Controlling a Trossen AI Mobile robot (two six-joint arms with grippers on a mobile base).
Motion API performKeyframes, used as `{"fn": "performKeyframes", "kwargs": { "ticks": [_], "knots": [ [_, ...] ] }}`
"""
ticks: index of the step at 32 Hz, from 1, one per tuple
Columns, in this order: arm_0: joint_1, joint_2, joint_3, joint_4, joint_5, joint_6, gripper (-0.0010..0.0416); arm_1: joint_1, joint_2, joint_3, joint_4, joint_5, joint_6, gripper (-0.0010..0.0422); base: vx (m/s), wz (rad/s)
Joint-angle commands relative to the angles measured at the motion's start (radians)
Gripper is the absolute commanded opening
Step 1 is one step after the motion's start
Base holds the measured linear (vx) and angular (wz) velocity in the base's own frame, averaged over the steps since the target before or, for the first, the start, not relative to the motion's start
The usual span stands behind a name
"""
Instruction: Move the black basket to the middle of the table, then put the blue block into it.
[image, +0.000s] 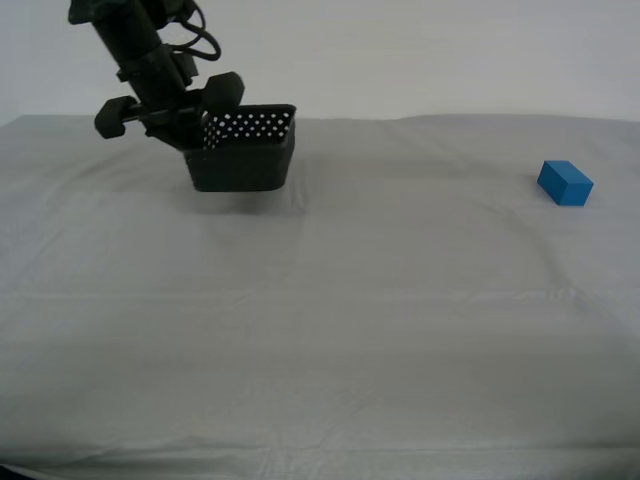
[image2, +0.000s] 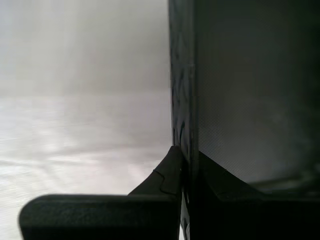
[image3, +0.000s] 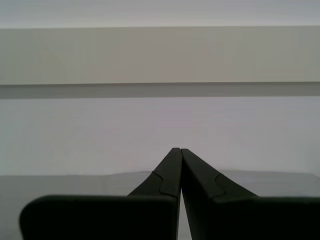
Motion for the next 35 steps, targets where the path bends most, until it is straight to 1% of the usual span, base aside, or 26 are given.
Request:
{"fn": "performKeyframes", "kwargs": {
  "ticks": [1,3,6,7,9,10,12,14,16,19,20,21,22,24,26,27,28,29,32,35],
  "knots": [
    [0.0,0.0,0.001,0.003,-0.002,0.001,0.0001,-0.055,0.0,0.021,0.0,0.005,-0.041,-0.0002,0.0,0.0],
    [0.0,0.0,0.001,0.003,-0.002,0.001,0.0,-0.116,0.0,0.029,0.009,0.008,-0.086,-0.0002,0.0,0.0],
    [0.0,0.0,0.001,0.003,-0.002,0.002,0.0,-0.179,0.001,0.028,0.017,0.006,-0.12,-0.0001,0.0,0.0],
    [0.0,0.0,0.001,0.003,-0.002,0.002,0.0,-0.211,0.001,0.027,0.025,0.005,-0.138,-0.0002,0.0,0.0],
    [0.0,0.0,0.001,0.003,-0.002,0.002,0.0001,-0.251,0.001,0.026,0.043,-0.005,-0.161,-0.0002,0.0,0.0],
    [0.0,0.0,0.001,0.003,-0.002,0.002,0.0,-0.288,0.001,0.026,0.077,-0.014,-0.185,-0.0001,0.0,0.0],
    [0.0,0.0,0.001,0.003,-0.002,0.002,0.0,-0.315,0.001,0.026,0.099,-0.029,-0.204,0.0,0.0,0.0],
    [0.0,0.0,0.001,0.003,-0.002,0.002,0.0,-0.32,0.001,0.026,0.101,-0.037,-0.199,0.0,0.0,0.0],
    [0.001,0.0,0.001,0.003,-0.002,0.002,0.0001,-0.32,0.001,0.026,0.116,-0.038,-0.181,0.0,0.0,0.0],
    [0.001,0.0,0.001,0.003,-0.002,0.002,0.0001,-0.319,0.001,0.026,0.129,-0.039,-0.182,0.0008,0.0,0.0],
    [0.001,0.0,0.001,0.003,-0.002,0.002,0.0,-0.32,0.001,0.025,0.127,-0.039,-0.182,0.003,0.0,0.0],
    [0.001,0.0,0.001,0.003,-0.002,0.002,0.0,-0.321,0.001,0.023,0.127,-0.038,-0.182,0.0041,0.0,0.0],
    [0.001,0.0,0.001,0.003,-0.002,0.002,0.0001,-0.323,0.001,0.019,0.128,-0.039,-0.186,0.0078,0.0,0.0],
    [0.001,0.0,0.001,0.003,-0.002,0.002,0.0,-0.324,0.001,0.012,0.128,-0.039,-0.187,0.0123,0.0,0.0],
    [0.001,0.0,0.001,0.003,-0.002,0.002,0.0001,-0.324,0.001,0.009,0.127,-0.039,-0.187,0.015,0.0,0.0],
    [0.001,0.0,0.001,0.0,-0.002,0.001,0.0,-0.324,0.001,0.008,0.127,-0.039,-0.187,0.0172,0.0,0.0],
    [0.001,0.0,0.001,-0.014,-0.002,0.001,0.0,-0.324,0.001,0.009,0.129,-0.039,-0.187,0.0202,0.0,0.0],
    [0.001,0.0,0.001,-0.055,-0.002,0.001,0.0,-0.323,0.001,0.015,0.129,-0.039,-0.186,0.0231,0.0,0.0],
    [0.001,0.002,0.001,-0.085,0.001,0.001,0.0001,-0.313,0.0,0.034,0.129,-0.051,-0.181,0.0248,0.0,0.0],
    [-0.001,0.012,0.056,-0.23,0.007,0.001,0.0002,-0.283,0.0,0.084,0.129,-0.056,-0.154,0.0245,0.0,0.0]
  ]
}}
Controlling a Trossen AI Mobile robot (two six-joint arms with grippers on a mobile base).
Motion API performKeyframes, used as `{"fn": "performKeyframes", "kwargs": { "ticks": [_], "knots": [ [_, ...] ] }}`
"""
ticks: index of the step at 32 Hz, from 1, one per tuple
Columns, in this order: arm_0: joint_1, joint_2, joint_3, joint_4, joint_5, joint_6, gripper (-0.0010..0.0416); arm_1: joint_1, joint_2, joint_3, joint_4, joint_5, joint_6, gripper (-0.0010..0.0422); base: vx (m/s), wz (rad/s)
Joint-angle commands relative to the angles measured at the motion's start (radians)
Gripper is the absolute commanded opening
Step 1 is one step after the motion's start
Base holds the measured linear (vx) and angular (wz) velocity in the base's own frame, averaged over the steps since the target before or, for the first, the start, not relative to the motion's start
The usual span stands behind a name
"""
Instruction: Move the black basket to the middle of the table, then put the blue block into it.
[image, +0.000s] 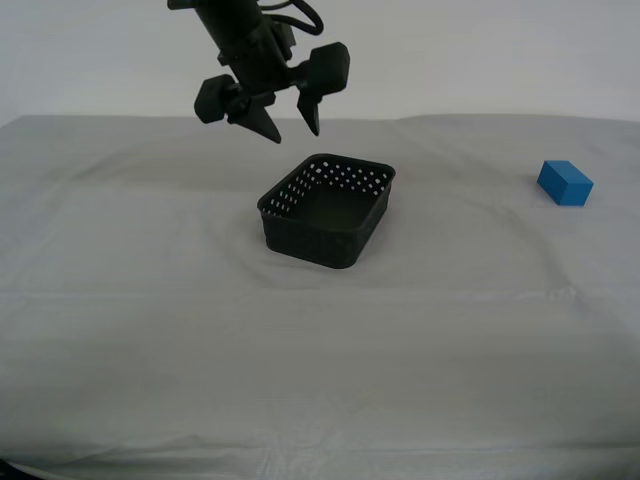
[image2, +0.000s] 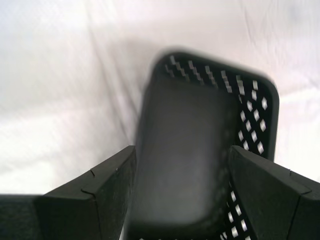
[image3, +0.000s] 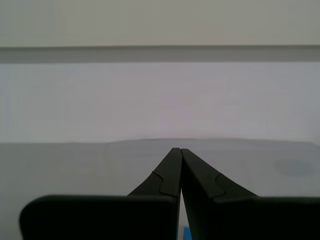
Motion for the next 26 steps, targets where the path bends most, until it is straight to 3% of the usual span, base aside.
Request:
{"fn": "performKeyframes", "kwargs": {
  "ticks": [1,6,8,11,17,19,22,26],
  "knots": [
    [-0.004,0.035,0.095,-0.196,0.016,0.0,0.0003,0.034,0.0,0.057,-0.001,-0.02,0.034,0.0234,0.0,0.0],
    [-0.034,0.181,0.264,-0.469,0.054,-0.021,0.0019,0.072,0.0,0.128,-0.006,-0.023,0.1,0.0199,0.0,0.0],
    [-0.074,0.291,0.351,-0.572,0.06,-0.018,0.0058,0.083,0.0,0.148,-0.008,-0.023,0.13,0.0181,0.0,0.0],
    [-0.115,0.412,0.431,-0.602,0.058,-0.017,0.0125,0.089,0.0,0.149,-0.011,-0.023,0.164,0.0159,0.0,0.0],
    [-0.118,0.575,0.526,-0.604,0.045,-0.031,0.026,0.094,0.0,0.148,-0.016,-0.036,0.202,0.0126,0.0,0.0],
    [-0.118,0.647,0.549,-0.605,0.046,-0.037,0.0312,0.096,0.0,0.148,-0.016,-0.091,0.217,0.0103,0.0,0.0],
    [-0.118,0.733,0.573,-0.604,0.046,-0.039,0.035,0.101,-0.001,0.148,-0.016,-0.13,0.252,0.0068,0.0,0.0],
    [-0.117,0.821,0.599,-0.603,0.046,-0.054,0.0357,0.109,-0.001,0.148,-0.016,-0.132,0.268,0.0024,0.0,0.0]
  ]
}}
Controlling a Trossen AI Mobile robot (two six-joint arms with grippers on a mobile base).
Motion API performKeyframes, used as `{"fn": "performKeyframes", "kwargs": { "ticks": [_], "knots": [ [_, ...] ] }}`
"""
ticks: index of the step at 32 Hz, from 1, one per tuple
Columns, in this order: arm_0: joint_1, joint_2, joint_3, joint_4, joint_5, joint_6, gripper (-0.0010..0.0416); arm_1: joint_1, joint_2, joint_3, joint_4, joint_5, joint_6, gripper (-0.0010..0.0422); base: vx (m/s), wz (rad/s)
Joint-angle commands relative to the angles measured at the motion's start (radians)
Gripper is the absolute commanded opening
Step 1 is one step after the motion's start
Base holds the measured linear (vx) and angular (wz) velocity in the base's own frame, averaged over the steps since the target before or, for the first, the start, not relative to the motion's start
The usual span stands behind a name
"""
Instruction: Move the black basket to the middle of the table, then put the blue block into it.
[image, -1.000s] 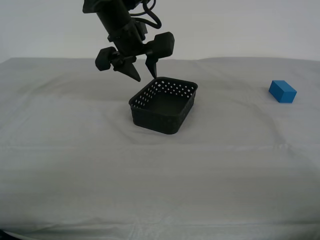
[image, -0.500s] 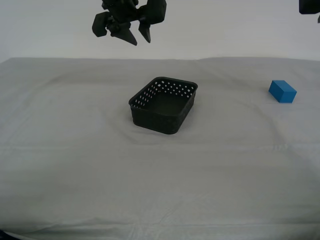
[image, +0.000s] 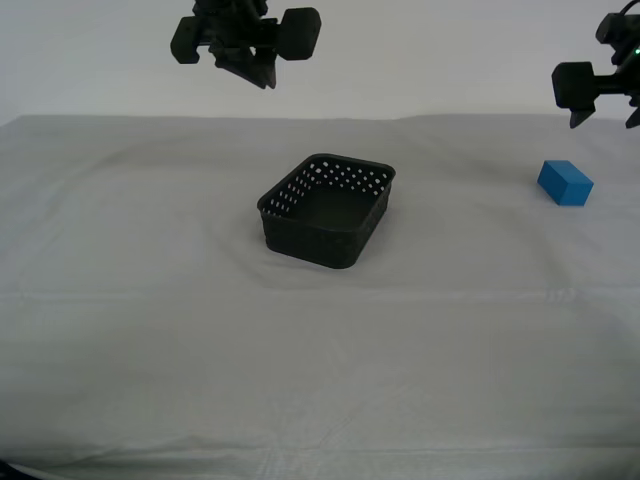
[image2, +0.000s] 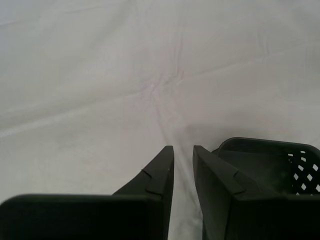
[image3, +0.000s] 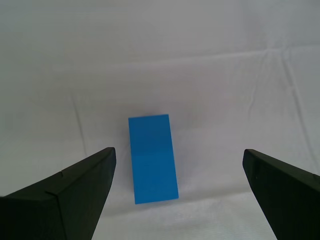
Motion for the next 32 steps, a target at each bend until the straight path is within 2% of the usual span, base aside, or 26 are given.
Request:
{"fn": "performKeyframes", "kwargs": {
  "ticks": [1,4,10,18,21,22,23,24,26,27,28,30,32],
  "knots": [
    [0.001,0.077,0.03,0.002,-0.001,-0.023,0.0357,0.006,0.0,0.0,0.001,-0.002,0.011,0.001,0.0,0.0],
    [0.002,0.129,0.046,0.002,-0.001,-0.029,0.0357,0.008,0.0,0.001,0.0,-0.002,0.018,-0.0003,0.0,0.0],
    [0.002,0.215,0.063,0.028,-0.001,-0.05,0.0357,0.012,0.0,0.001,0.0,-0.001,0.022,0.0,0.0,0.0],
    [0.003,0.28,0.077,0.054,-0.038,-0.052,0.035,0.014,0.0,0.002,-0.001,0.0,0.021,0.0,0.0,0.0],
    [0.003,0.28,0.077,0.055,-0.05,-0.045,0.0315,0.014,0.0,0.003,0.0,0.0,0.02,0.0,0.0,0.0],
    [0.003,0.28,0.077,0.054,-0.05,-0.044,0.0277,0.014,0.0,0.003,0.002,-0.001,0.02,0.0,0.0,0.0],
    [0.003,0.28,0.077,0.053,-0.05,-0.044,0.0263,0.014,0.0,0.003,0.003,-0.001,0.02,0.0,0.0,0.0],
    [0.003,0.28,0.077,0.053,-0.05,-0.043,0.0205,0.014,0.0,0.003,0.005,-0.001,0.021,0.0,0.0,0.0],
    [0.003,0.28,0.077,0.054,-0.05,-0.043,0.0152,0.015,0.0,0.003,0.006,-0.001,0.021,0.0,0.0,0.0],
    [0.003,0.28,0.077,0.053,-0.05,-0.043,0.0113,0.016,0.0,0.003,0.006,-0.001,0.023,0.0,0.0,0.0],
    [0.003,0.28,0.077,0.052,-0.05,-0.043,0.0054,0.017,0.0,0.003,0.006,-0.002,0.028,0.0,0.0,0.0],
    [0.003,0.279,0.077,0.052,-0.052,-0.043,-0.0004,0.022,0.0,0.002,0.007,-0.002,0.032,0.0,0.0,0.0],
    [0.005,0.274,0.077,0.046,-0.055,-0.044,0.0006,0.036,0.0,0.002,0.006,-0.011,0.035,0.0,0.0,0.0]
  ]
}}
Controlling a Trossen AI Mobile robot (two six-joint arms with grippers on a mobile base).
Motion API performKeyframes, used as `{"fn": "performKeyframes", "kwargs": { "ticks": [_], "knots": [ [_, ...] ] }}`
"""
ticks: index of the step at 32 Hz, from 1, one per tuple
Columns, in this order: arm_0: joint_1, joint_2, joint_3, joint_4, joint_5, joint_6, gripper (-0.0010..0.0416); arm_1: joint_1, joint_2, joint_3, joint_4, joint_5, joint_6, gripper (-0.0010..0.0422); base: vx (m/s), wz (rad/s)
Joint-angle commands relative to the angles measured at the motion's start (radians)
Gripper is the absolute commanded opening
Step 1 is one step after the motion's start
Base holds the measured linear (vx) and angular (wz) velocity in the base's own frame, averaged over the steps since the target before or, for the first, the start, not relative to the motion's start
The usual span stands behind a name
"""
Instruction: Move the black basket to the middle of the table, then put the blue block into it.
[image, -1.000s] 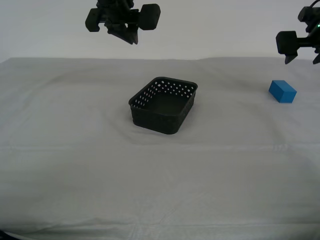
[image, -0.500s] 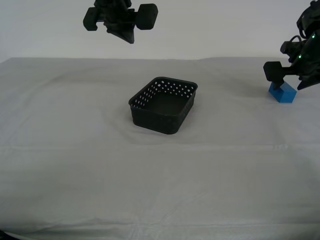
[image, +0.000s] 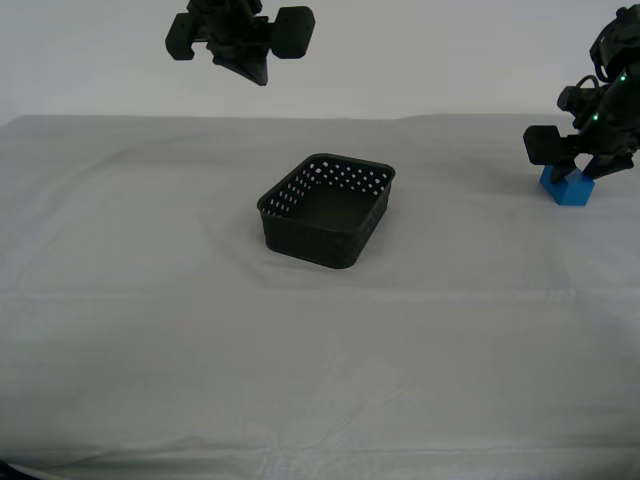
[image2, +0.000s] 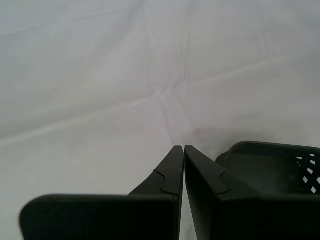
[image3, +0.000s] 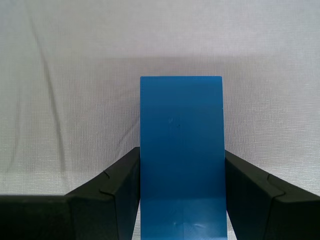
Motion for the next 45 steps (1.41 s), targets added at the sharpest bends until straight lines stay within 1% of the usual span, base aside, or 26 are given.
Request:
{"fn": "performKeyframes", "kwargs": {
  "ticks": [1,5,8,9,10,11,12,13,15,17,18,20,21,22,23,24,27,28,29,33,37,38,41,42,43,45],
  "knots": [
    [0.002,-0.016,0.0,-0.023,-0.012,-0.001,0.0,0.026,0.0,0.0,-0.003,-0.021,0.005,0.0,0.0,0.0],
    [0.005,-0.081,0.0,-0.058,-0.065,0.003,-0.0001,0.072,0.0,0.0,-0.005,-0.021,0.009,0.0,0.0,0.0],
    [0.011,-0.151,0.0,-0.102,-0.132,0.014,-0.0001,0.106,0.0,0.0,-0.004,-0.021,0.01,0.0,0.0,0.0],
    [0.012,-0.164,0.0,-0.109,-0.144,0.016,-0.0001,0.111,0.0,0.0,-0.004,-0.021,0.01,0.0,0.0,0.0],
    [0.02,-0.193,0.0,-0.121,-0.18,0.026,-0.0001,0.123,0.0,-0.001,-0.004,-0.021,0.011,0.0,0.0,0.0],
    [0.042,-0.246,0.0,-0.127,-0.272,0.033,-0.0001,0.139,0.0,-0.001,-0.002,-0.023,0.019,0.0,0.0,0.0],
    [0.048,-0.259,0.0,-0.127,-0.294,0.034,-0.0001,0.142,0.0,-0.001,-0.002,-0.026,0.02,0.0,0.0,0.0],
    [0.086,-0.306,0.0,-0.128,-0.347,0.04,-0.0001,0.154,0.0,-0.002,-0.003,-0.029,0.024,0.0,0.0,0.0],
    [0.107,-0.328,0.0,-0.127,-0.364,0.04,-0.0001,0.157,0.0,-0.002,-0.002,-0.029,0.024,0.0,0.0,0.0],
    [0.203,-0.391,0.0,-0.135,-0.405,0.041,-0.0001,0.163,0.0,-0.002,-0.001,-0.029,0.024,0.0,0.0,0.0],
    [0.218,-0.398,0.0,-0.138,-0.406,0.041,-0.0001,0.164,0.0,-0.002,0.0,-0.029,0.024,0.0,0.0,0.0],
    [0.319,-0.424,0.0,-0.151,-0.418,0.041,-0.0001,0.168,0.0,-0.003,-0.001,-0.029,0.024,0.0,0.0,0.0],
    [0.335,-0.428,0.0,-0.155,-0.423,0.042,-0.0001,0.169,0.0,-0.003,0.0,-0.029,0.024,0.0,0.0,0.0],
    [0.401,-0.426,0.0,-0.158,-0.449,0.042,-0.0001,0.17,0.0,-0.003,0.0,-0.029,0.024,0.0,0.0,0.0],
    [0.419,-0.425,0.0,-0.157,-0.457,0.042,-0.0001,0.17,0.0,-0.003,0.0,-0.029,0.024,0.0,0.0,0.0],
    [0.472,-0.421,0.0,-0.156,-0.469,0.041,-0.0001,0.171,0.0,-0.003,-0.001,-0.029,0.024,0.0,0.0,0.0],
    [0.573,-0.419,0.0,-0.151,-0.469,0.028,-0.0001,0.174,0.0,-0.003,0.0,-0.029,0.024,0.0,0.0,0.0],
    [0.588,-0.419,0.0,-0.148,-0.469,0.028,-0.0001,0.174,0.0,-0.003,0.0,-0.029,0.024,0.0,0.0,0.0],
    [0.635,-0.419,0.0,-0.146,-0.468,0.029,-0.0001,0.175,0.0,-0.003,0.0,-0.029,0.024,0.0,0.0,0.0],
    [0.705,-0.395,0.0,-0.131,-0.459,0.03,-0.0001,0.176,0.0,-0.003,-0.002,-0.029,0.024,0.0,0.0,0.0],
    [0.711,-0.315,0.0,-0.077,-0.456,0.029,0.0,0.177,0.0,-0.003,-0.011,-0.028,0.024,0.0,0.0,0.0],
    [0.711,-0.301,0.0,-0.073,-0.43,0.028,0.0,0.178,0.0,-0.003,-0.026,-0.028,0.025,0.0,0.0,0.0],
    [0.711,-0.288,0.0,-0.039,-0.425,0.014,0.0002,0.18,0.0,-0.003,-0.042,-0.028,0.034,0.0,0.0,0.0],
    [0.711,-0.288,0.0,-0.021,-0.407,0.013,0.0012,0.181,0.0,-0.003,-0.042,-0.028,0.034,0.0,0.0,0.0],
    [0.711,-0.288,0.0,-0.014,-0.407,0.013,0.0019,0.182,0.0,-0.003,-0.042,-0.029,0.034,0.0,0.0,0.0],
    [0.711,-0.289,0.0,-0.01,-0.407,0.015,0.0053,0.183,0.0,-0.003,-0.041,-0.028,0.034,0.0,0.0,0.0]
  ]
}}
